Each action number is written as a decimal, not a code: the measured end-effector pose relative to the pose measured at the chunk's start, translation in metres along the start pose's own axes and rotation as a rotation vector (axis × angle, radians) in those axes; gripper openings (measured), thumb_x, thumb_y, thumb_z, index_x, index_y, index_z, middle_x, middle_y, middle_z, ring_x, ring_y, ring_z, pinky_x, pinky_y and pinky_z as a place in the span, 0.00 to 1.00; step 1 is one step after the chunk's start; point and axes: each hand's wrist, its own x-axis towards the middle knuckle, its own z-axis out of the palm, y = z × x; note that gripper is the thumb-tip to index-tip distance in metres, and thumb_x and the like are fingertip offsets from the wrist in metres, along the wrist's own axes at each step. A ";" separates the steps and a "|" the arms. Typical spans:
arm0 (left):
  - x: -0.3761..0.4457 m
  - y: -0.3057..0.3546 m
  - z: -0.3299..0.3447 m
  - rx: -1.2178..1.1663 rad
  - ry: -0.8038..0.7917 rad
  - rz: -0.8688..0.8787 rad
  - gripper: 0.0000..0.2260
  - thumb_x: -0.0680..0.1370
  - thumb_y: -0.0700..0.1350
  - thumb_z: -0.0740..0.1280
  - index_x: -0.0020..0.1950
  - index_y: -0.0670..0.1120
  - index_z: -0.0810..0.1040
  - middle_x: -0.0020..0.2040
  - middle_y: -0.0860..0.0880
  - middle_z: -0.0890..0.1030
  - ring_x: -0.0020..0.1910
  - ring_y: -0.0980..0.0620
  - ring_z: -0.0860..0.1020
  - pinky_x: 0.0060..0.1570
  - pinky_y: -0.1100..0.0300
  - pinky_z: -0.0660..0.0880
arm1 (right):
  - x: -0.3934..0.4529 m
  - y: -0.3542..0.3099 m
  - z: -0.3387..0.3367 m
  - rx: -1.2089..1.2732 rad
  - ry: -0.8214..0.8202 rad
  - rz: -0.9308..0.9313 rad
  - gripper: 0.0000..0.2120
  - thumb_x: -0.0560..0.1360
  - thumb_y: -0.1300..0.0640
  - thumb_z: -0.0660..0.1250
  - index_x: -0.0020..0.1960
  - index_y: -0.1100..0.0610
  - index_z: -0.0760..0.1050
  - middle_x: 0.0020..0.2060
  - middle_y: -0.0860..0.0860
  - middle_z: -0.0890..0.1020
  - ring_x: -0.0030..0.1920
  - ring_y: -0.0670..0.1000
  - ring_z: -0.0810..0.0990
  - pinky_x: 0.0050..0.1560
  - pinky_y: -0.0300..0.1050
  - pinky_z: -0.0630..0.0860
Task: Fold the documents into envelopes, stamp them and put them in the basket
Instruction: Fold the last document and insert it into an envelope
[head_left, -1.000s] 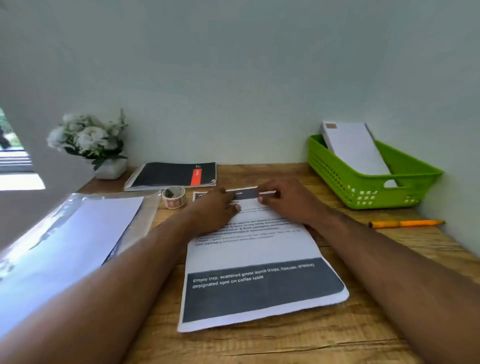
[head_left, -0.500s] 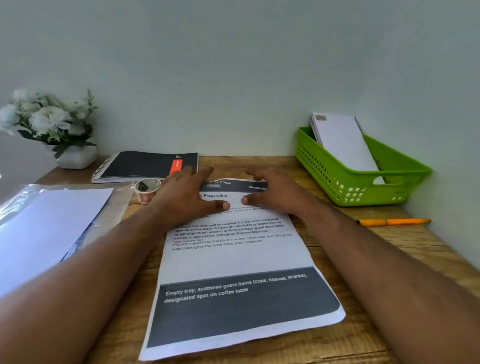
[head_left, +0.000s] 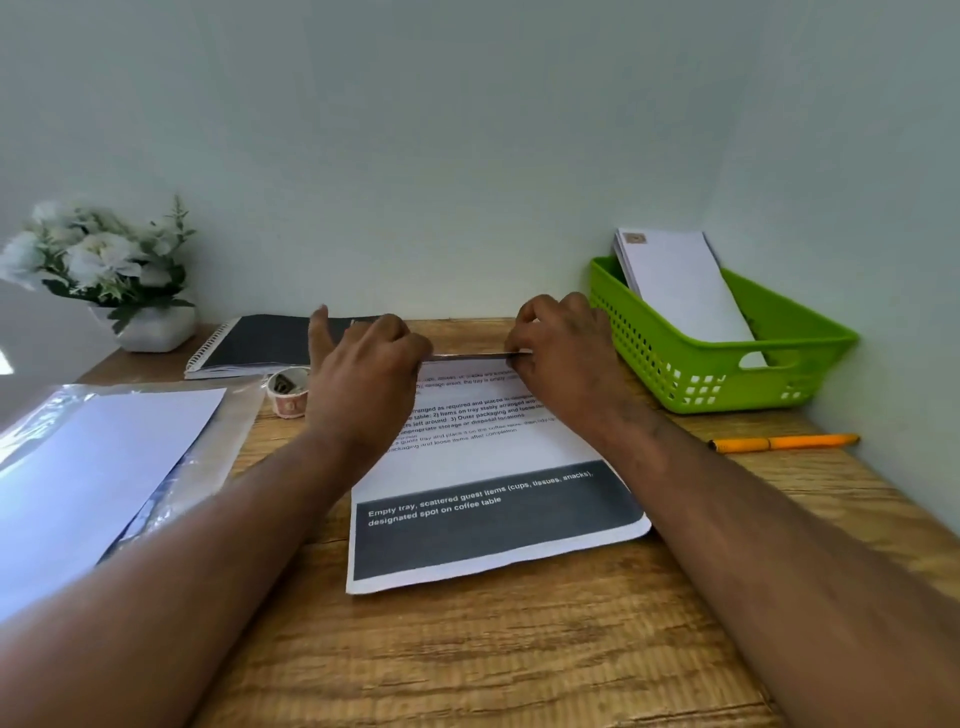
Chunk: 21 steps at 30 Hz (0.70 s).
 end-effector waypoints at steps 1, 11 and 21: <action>0.000 0.002 -0.001 0.031 -0.125 -0.034 0.10 0.76 0.41 0.67 0.54 0.53 0.82 0.52 0.51 0.80 0.54 0.47 0.78 0.68 0.28 0.49 | -0.001 -0.002 -0.003 -0.044 -0.083 -0.008 0.05 0.69 0.58 0.72 0.43 0.50 0.83 0.49 0.49 0.81 0.50 0.56 0.75 0.48 0.50 0.68; -0.004 0.012 -0.001 -0.152 -0.439 -0.175 0.15 0.80 0.45 0.53 0.56 0.47 0.80 0.56 0.48 0.82 0.56 0.47 0.78 0.73 0.47 0.53 | -0.007 -0.002 -0.008 0.320 -0.738 0.157 0.16 0.71 0.40 0.68 0.51 0.50 0.78 0.49 0.47 0.79 0.50 0.49 0.75 0.44 0.43 0.69; -0.009 0.021 0.020 -0.163 -0.692 -0.141 0.23 0.83 0.51 0.47 0.79 0.48 0.53 0.79 0.51 0.55 0.77 0.44 0.54 0.74 0.42 0.52 | -0.015 -0.050 -0.003 0.021 -0.725 0.001 0.24 0.77 0.56 0.55 0.73 0.49 0.62 0.66 0.54 0.66 0.65 0.59 0.64 0.63 0.61 0.62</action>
